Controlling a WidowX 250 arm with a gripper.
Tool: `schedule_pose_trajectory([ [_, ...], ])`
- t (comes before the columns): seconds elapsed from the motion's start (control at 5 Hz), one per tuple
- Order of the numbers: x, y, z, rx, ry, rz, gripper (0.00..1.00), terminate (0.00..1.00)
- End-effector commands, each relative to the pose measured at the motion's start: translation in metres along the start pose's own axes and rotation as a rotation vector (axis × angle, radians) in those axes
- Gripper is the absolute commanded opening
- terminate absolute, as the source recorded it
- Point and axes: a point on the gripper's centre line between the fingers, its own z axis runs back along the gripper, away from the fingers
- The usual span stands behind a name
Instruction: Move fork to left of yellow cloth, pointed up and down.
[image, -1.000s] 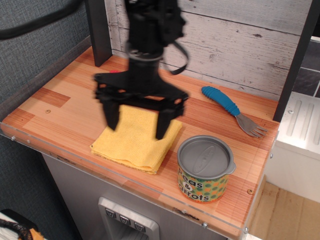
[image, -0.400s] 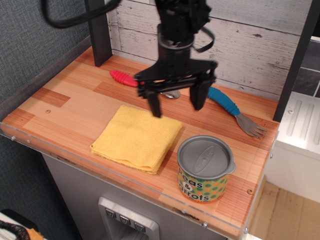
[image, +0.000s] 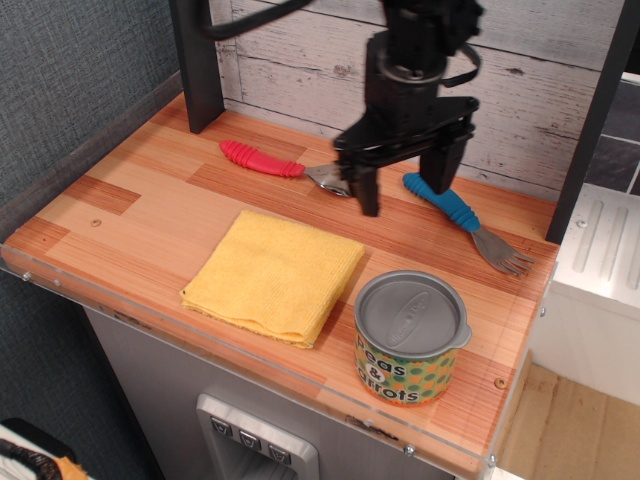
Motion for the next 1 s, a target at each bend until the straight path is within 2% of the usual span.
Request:
schedule_pose_trajectory([
  [0.0,0.013,-0.028,0.001,-0.064,-0.015,0.001,1.00,0.00],
  [0.6,0.013,-0.049,-0.021,-0.057,-0.012,-0.007,1.00,0.00],
  [0.8,0.012,-0.053,-0.033,-0.060,0.008,-0.010,1.00,0.00],
])
